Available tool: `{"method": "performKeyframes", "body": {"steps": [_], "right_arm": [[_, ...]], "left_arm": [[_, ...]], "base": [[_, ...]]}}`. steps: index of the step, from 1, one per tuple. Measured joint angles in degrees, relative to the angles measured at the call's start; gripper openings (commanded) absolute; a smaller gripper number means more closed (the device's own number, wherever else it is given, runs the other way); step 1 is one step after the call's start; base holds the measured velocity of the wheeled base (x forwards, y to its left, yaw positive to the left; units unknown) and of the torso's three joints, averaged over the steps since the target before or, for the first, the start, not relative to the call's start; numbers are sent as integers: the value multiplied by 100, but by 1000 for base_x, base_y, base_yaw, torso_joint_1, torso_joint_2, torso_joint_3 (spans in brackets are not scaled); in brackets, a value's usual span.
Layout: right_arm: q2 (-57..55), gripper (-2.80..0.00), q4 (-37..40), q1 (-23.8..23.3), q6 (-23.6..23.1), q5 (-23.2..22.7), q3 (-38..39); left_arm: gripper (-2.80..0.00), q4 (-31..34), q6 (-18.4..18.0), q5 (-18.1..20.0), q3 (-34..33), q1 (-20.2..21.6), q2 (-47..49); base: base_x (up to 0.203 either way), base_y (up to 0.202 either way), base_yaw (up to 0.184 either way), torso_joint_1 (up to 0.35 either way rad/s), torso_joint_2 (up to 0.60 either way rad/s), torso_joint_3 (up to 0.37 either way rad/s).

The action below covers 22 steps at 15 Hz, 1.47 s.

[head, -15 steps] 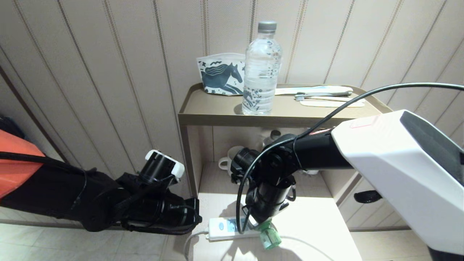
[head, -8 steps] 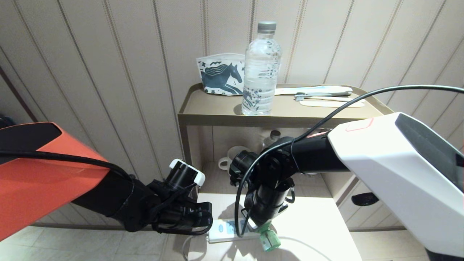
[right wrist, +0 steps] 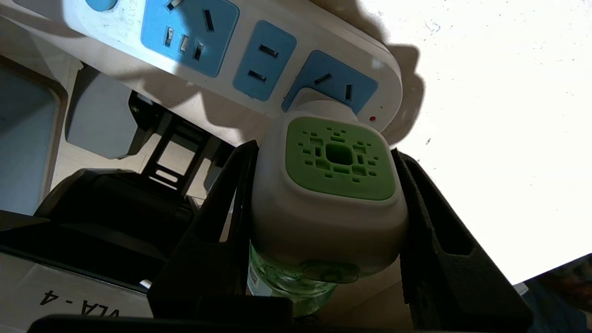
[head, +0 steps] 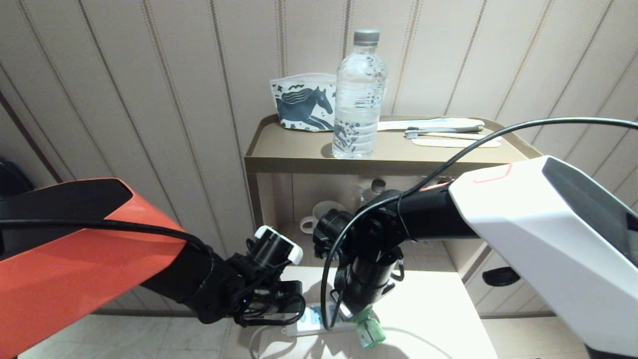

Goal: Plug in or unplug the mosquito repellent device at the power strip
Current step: Hold the socket with your left hand and unplug it with your right hand

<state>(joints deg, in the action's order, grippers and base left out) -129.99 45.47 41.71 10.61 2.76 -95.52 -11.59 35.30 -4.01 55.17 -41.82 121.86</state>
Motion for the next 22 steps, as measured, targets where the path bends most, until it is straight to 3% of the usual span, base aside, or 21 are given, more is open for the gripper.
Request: {"method": "performKeyframes", "body": {"steps": [5, 9, 17, 22], "right_arm": [[16, -280, -5, 15, 22, -7, 62], [9, -280, -11, -1, 52, -24, 67], [-44, -280, -109, -16, 50, -24, 65], [-31, -280, -195, -51, 57, -31, 65]], "left_arm": [[-280, 0, 18, -17, 47, -166, 57], [-280, 5, 529, 33, 353, -525, -70], [-280, 90, 516, -33, 529, -887, 207], [-280, 664, 576, -248, 707, -984, 248]], "base": [[0, 0, 0, 0, 0, 0], [0, 0, 0, 0, 0, 0], [0, 0, 0, 0, 0, 0], [0, 0, 0, 0, 0, 0]]}}
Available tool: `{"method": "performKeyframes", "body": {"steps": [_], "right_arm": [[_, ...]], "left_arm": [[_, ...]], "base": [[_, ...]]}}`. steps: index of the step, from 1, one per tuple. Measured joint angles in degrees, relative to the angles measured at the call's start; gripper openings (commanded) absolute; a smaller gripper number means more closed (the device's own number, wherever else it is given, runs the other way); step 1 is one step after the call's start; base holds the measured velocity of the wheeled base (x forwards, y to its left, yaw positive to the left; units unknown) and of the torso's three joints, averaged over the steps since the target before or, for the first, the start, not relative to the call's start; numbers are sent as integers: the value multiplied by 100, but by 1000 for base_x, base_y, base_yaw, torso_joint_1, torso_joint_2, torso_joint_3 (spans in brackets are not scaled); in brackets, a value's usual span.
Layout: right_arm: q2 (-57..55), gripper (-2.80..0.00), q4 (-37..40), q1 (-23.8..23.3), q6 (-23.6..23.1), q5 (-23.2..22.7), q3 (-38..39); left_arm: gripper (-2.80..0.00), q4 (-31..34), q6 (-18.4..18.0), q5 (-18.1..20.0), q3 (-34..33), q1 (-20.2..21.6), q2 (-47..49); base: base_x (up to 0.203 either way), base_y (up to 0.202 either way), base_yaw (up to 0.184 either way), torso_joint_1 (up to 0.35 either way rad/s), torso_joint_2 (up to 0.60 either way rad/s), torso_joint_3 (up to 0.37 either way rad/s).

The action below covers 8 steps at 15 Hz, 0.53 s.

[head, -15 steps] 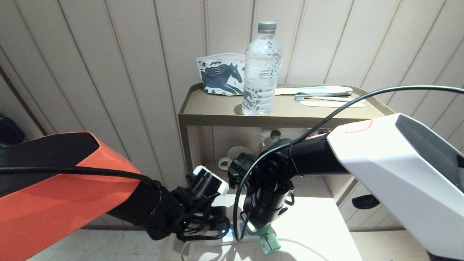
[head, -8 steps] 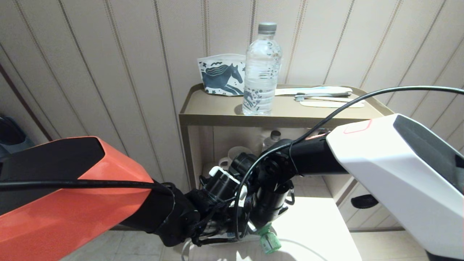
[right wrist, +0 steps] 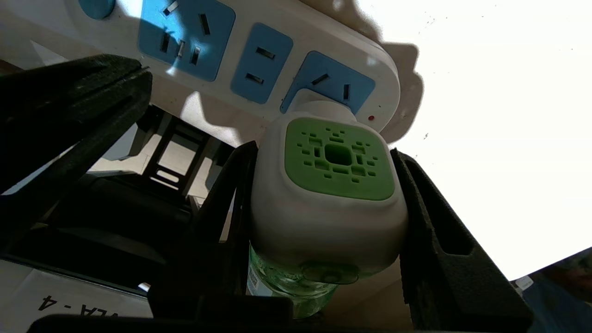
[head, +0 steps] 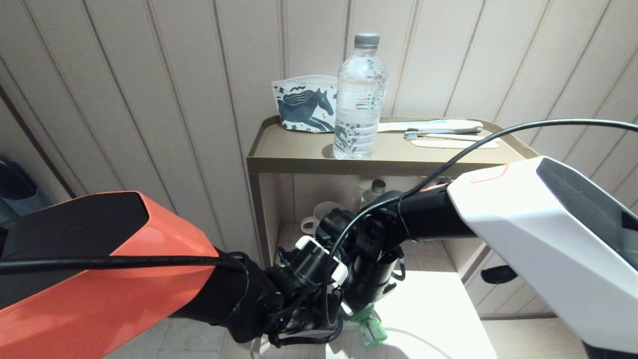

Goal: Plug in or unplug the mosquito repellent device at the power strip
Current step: Hold the socket with your left hand and unplug it with your right hand

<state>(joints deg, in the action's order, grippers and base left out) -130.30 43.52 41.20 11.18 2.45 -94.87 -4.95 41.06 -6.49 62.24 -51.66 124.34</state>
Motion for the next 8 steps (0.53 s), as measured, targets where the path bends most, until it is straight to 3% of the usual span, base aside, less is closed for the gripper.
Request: {"method": "performKeyframes", "body": {"steps": [4, 8], "right_arm": [[-11, -280, -47, -5, -5, -20, -48], [-33, -280, -72, -1, -13, -84, -105]], "left_arm": [[-280, 68, -43, -490, -141, -15, 107], [-280, 46, -54, -716, -170, -15, 257]], "base": [[0, 0, 0, 0, 0, 0], [0, 0, 0, 0, 0, 0]]}}
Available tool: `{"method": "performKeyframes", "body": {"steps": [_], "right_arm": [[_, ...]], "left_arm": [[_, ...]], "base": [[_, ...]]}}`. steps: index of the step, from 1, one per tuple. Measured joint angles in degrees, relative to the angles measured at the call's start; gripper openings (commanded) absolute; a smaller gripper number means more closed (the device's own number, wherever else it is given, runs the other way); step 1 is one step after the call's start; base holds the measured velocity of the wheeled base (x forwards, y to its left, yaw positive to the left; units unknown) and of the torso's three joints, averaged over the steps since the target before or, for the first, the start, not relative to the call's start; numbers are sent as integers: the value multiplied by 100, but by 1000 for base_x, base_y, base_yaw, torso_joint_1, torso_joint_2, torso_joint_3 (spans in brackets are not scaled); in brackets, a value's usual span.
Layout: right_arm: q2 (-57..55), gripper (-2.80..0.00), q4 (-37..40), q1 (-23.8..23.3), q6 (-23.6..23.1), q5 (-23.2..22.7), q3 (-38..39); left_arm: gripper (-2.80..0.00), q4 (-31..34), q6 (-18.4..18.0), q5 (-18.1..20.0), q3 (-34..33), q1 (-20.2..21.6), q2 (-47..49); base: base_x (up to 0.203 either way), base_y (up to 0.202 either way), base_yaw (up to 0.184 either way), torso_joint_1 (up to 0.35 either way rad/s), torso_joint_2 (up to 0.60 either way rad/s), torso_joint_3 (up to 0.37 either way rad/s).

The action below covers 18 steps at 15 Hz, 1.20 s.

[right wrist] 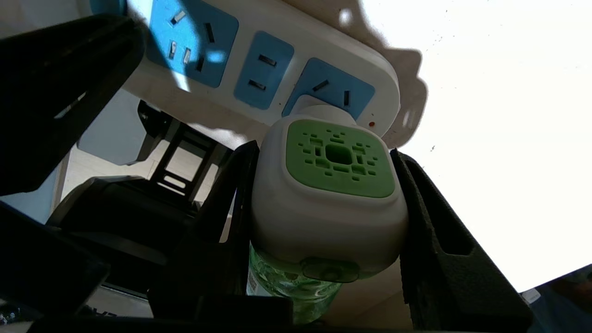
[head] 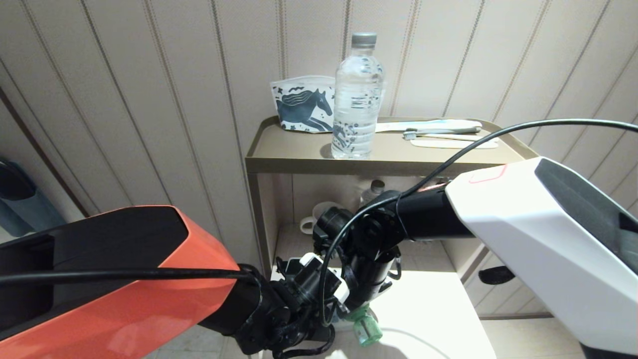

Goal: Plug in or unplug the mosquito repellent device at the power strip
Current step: Hold the socket with your left hand and unplug it with your right hand

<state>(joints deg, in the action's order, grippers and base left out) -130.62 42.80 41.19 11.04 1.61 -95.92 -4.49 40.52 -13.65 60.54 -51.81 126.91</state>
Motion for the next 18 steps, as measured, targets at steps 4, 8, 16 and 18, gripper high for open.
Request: {"method": "performKeyframes", "body": {"steps": [4, 8, 16, 18], "right_arm": [[-11, -280, -1, -12, -2, -10, -30], [46, -280, 6, -32, -13, 15, -184], [403, -280, 6, -43, -39, 26, -341], [477, -280, 9, -69, -39, 38, -236]], "left_arm": [[-280, -35, -5, -37, -4, 5, 76], [-280, -47, 11, -41, 9, 11, 89], [-280, -49, 38, -183, 4, 10, 133], [-280, -25, 44, -197, 23, 11, 110]], "base": [[0, 0, 0, 0, 0, 0], [0, 0, 0, 0, 0, 0], [0, 0, 0, 0, 0, 0], [0, 0, 0, 0, 0, 0]]}}
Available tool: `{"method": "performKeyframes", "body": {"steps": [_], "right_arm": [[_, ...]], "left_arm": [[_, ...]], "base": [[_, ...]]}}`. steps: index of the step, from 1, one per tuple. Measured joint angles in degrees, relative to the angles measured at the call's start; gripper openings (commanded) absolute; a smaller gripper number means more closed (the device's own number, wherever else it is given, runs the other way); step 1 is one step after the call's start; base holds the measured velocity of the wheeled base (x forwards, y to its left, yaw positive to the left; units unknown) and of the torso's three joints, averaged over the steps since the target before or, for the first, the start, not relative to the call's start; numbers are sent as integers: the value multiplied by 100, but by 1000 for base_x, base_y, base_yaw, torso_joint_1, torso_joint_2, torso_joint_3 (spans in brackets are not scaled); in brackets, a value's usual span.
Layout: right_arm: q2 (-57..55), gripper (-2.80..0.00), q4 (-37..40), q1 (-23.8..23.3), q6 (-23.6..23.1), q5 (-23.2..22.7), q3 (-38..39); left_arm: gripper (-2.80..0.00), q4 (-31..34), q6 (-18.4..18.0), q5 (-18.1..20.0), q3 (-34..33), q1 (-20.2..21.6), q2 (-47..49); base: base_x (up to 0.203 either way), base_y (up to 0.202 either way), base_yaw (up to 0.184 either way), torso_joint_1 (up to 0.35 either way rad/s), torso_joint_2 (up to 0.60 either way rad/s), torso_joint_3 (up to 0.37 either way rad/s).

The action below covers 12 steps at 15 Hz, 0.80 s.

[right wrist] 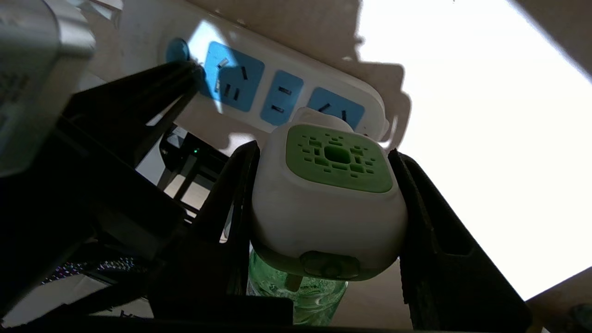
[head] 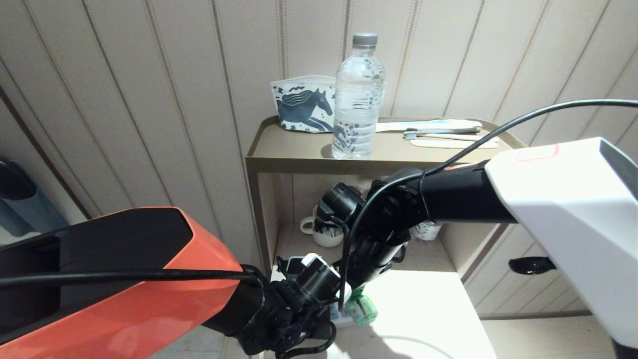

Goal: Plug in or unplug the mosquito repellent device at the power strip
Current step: Hold the socket with your left hand and unplug it with your right hand, then place the mosquito repellent liquid on the table

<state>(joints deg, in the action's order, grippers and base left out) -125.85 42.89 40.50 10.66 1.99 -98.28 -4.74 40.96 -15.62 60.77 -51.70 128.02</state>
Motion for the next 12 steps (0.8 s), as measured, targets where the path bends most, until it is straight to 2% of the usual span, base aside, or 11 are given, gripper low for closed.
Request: {"method": "performKeyframes", "body": {"steps": [5, 12], "right_arm": [[483, -280, 1, -336, -2, 29, 514], [1357, -280, -272, -673, -3, 20, 1686]], "left_arm": [[-280, 32, -56, -266, 131, 20, -199], [-280, 34, -157, -417, 271, -4, -716]], "base": [[0, 0, 0, 0, 0, 0], [0, 0, 0, 0, 0, 0]]}}
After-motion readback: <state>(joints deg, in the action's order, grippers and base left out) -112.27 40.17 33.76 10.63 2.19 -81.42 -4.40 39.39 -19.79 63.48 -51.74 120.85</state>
